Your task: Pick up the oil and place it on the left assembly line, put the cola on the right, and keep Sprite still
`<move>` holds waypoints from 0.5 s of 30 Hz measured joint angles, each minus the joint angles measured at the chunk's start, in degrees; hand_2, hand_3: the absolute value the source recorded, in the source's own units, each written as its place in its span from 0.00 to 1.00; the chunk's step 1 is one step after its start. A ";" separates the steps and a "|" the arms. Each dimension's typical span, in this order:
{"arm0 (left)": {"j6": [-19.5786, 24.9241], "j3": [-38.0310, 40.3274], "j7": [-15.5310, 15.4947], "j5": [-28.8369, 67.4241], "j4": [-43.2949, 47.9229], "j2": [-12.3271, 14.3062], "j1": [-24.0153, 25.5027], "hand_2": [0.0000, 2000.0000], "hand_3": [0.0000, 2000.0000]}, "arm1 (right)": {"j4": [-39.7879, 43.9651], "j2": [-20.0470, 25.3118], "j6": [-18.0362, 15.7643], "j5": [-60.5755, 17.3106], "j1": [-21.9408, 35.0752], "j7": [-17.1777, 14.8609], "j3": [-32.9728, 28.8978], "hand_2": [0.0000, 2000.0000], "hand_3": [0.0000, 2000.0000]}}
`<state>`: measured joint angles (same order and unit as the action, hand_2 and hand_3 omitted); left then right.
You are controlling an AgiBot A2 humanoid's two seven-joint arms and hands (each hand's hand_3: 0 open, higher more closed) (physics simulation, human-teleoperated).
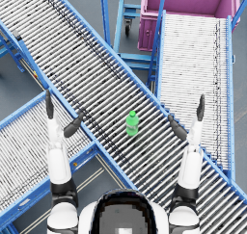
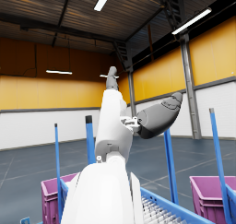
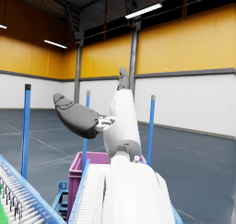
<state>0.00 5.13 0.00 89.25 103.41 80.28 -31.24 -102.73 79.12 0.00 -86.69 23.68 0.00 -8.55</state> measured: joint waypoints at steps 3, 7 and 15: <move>0.00 -0.29 0.00 0.00 -0.06 0.02 -0.54 0.00 0.00 | 0.34 0.06 0.00 0.00 -0.06 0.00 -0.49 0.00 0.00; 0.00 -0.38 0.00 0.00 0.12 0.11 -0.36 0.00 0.00 | 0.70 0.12 0.00 0.00 0.00 0.00 -0.61 0.00 0.00; 0.00 -0.59 0.00 0.00 0.52 0.28 -0.24 0.00 0.00 | 0.14 0.30 0.00 0.00 -0.12 1.89 -0.36 0.00 0.00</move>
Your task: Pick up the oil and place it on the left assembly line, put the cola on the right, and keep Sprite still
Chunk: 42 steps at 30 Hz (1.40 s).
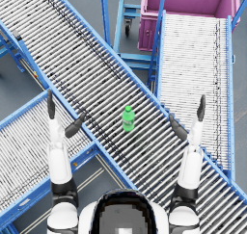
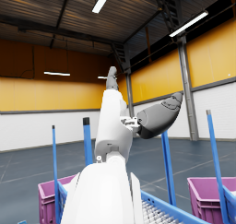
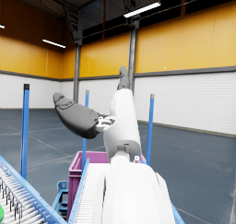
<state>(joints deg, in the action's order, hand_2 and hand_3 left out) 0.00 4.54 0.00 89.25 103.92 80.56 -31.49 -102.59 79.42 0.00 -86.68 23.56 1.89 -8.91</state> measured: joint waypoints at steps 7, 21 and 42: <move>-0.92 -2.59 0.92 -5.04 -0.21 -1.73 2.92 0.00 0.00 | 0.04 -1.50 -0.91 4.64 -1.60 -1.09 3.27 0.00 0.00; -4.21 -11.73 4.20 -23.25 -0.74 -8.31 11.08 0.00 0.00 | -0.21 -7.46 -4.16 21.39 -5.27 -5.59 14.92 0.00 0.00; -5.78 -16.12 5.76 -31.96 -1.01 -11.42 14.91 0.00 0.00 | -0.32 -10.28 -5.71 29.39 -6.98 -7.68 20.49 0.00 0.00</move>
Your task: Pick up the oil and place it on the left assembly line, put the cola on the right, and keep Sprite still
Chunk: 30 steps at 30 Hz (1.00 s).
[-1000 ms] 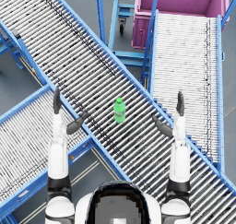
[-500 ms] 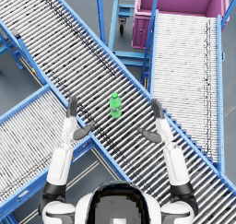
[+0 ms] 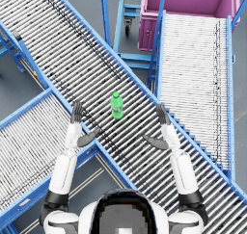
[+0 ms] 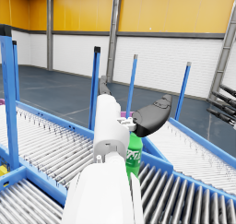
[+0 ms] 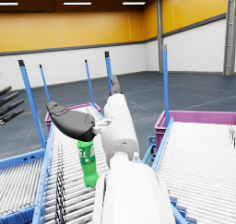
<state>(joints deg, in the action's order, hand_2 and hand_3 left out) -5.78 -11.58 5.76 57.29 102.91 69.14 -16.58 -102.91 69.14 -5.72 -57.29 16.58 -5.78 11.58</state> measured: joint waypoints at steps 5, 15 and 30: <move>0.00 0.00 0.00 -0.01 0.00 0.00 0.00 0.00 0.00 | 0.00 0.00 0.00 0.01 0.00 0.00 0.00 0.00 0.00; 0.00 0.00 0.00 -0.01 0.00 0.00 0.00 0.00 0.00 | 0.00 0.00 0.00 0.01 0.00 0.00 0.00 0.00 0.00; 0.00 0.00 0.00 -0.01 0.00 0.00 0.00 0.00 0.00 | 0.00 0.00 0.00 0.01 0.00 0.00 0.00 0.00 0.00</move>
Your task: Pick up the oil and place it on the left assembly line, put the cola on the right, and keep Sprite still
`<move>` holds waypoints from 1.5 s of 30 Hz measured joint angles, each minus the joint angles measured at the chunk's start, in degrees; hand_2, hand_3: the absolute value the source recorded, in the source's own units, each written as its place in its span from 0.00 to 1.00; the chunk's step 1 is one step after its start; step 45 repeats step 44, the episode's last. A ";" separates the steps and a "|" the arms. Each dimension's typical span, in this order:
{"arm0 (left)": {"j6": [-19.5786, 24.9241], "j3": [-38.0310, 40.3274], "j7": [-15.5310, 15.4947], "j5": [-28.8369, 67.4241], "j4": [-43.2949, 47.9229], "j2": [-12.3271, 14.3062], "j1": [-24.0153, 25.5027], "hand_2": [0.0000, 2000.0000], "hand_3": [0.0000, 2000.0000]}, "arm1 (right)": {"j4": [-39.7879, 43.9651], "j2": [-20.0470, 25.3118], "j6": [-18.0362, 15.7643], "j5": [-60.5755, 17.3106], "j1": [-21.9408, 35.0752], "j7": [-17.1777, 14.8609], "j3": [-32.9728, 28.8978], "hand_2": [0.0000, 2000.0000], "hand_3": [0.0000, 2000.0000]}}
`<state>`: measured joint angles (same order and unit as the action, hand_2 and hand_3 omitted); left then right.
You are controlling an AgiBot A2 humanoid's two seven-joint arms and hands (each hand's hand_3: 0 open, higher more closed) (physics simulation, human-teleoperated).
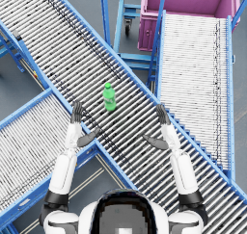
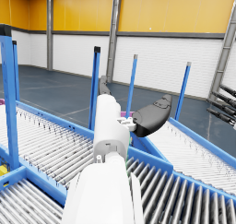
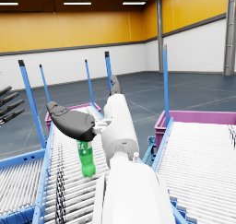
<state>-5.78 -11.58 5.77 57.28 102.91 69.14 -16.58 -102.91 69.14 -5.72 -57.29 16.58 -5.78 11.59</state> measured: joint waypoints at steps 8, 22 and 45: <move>0.00 0.00 0.00 0.00 0.00 0.00 0.00 0.00 0.00 | 0.00 0.00 0.00 0.00 0.00 0.00 0.00 0.00 0.00; 0.00 0.00 0.00 0.00 0.00 0.00 0.00 0.00 0.00 | 0.00 0.00 0.00 0.00 0.00 0.00 0.00 0.00 0.00; 0.00 0.00 0.00 0.00 0.00 0.00 0.00 0.00 0.00 | 0.00 0.00 0.00 0.00 0.00 0.00 0.00 0.00 0.00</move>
